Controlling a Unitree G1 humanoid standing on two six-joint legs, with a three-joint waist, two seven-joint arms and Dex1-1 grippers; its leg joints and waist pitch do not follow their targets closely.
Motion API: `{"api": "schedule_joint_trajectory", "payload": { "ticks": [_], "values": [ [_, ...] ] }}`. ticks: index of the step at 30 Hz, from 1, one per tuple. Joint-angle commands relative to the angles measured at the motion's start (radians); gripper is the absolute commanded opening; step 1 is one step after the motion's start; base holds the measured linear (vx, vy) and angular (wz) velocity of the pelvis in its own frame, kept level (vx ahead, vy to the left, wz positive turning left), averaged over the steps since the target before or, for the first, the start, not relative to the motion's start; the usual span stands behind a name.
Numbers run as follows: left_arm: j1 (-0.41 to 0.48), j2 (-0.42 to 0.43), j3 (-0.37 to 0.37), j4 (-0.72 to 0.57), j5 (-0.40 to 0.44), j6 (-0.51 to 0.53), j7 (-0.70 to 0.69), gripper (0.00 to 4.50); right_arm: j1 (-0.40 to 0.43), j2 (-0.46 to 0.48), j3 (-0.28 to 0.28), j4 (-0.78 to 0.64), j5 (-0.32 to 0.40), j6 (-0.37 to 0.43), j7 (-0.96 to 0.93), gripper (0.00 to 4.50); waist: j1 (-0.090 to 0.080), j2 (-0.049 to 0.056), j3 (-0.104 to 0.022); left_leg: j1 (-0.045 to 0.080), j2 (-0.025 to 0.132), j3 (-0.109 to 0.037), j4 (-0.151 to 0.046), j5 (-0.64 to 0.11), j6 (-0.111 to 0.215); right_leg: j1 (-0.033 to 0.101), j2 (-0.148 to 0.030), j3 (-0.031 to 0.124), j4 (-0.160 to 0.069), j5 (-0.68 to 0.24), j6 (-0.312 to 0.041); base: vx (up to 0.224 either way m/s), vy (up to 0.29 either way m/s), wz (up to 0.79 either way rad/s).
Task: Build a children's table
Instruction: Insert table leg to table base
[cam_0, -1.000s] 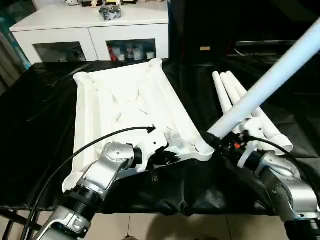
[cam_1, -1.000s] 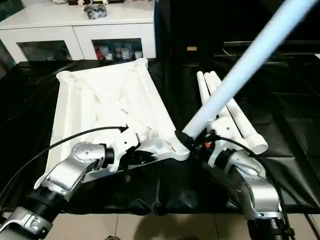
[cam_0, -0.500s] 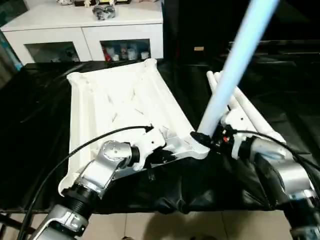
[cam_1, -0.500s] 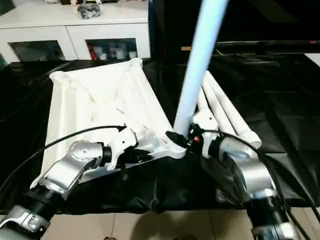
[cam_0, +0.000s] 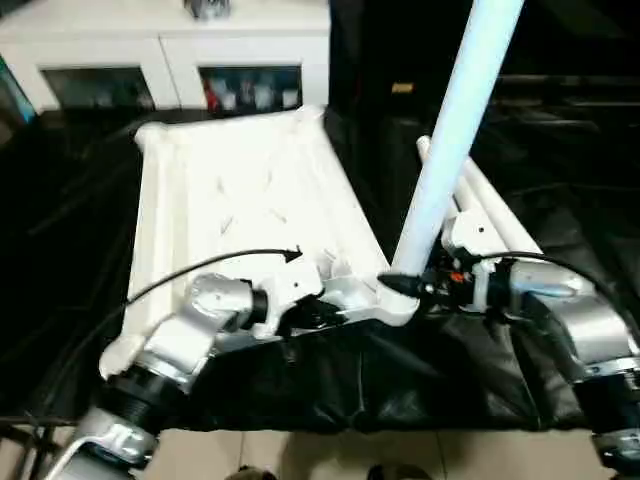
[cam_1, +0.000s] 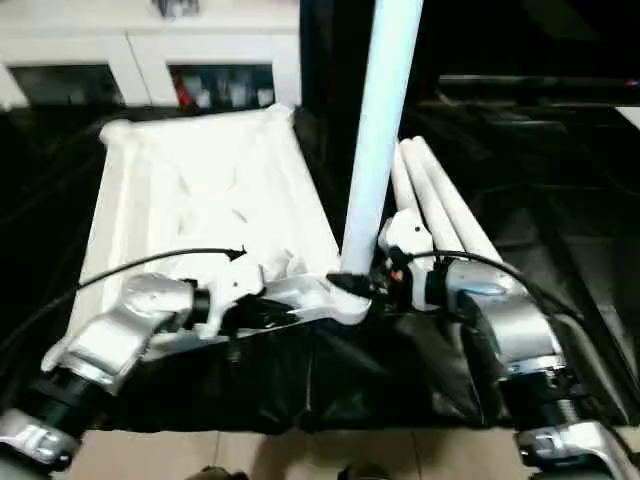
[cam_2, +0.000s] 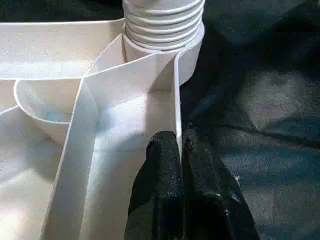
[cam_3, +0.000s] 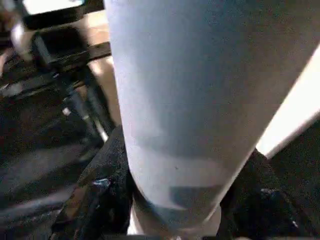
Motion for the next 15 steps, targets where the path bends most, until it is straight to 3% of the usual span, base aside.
{"api": "schedule_joint_trajectory", "payload": {
  "ticks": [1,8,15],
  "values": [
    [-0.036,0.014,-0.015,-0.028,-0.006,-0.023,-0.033,0.0,0.078,-0.001,0.145,0.01,-0.033,0.016,0.089,1.88,0.011,-0.009,-0.017,0.008,0.086,-0.033,-0.098,-0.294,0.071,0.029,-0.074,0.06,-0.09,-0.359,-0.23,0.0,0.0,0.0],
    [-0.054,0.04,-0.004,-0.022,-0.004,-0.019,-0.056,0.0,0.105,0.014,0.153,0.009,-0.052,-0.035,0.103,1.88,0.017,-0.004,-0.009,0.009,0.093,-0.035,-0.106,-0.245,0.076,0.036,-0.075,0.058,-0.081,-0.255,-0.279,0.0,0.0,0.0],
    [-0.053,0.051,0.006,-0.014,-0.01,-0.028,-0.07,0.0,0.125,0.031,0.148,-0.002,-0.039,-0.056,0.111,1.88,0.015,-0.007,0.004,0.017,0.093,-0.033,-0.116,-0.32,0.045,0.034,-0.079,0.063,-0.093,-0.343,-0.267,0.0,0.0,0.0]
  ]
}}
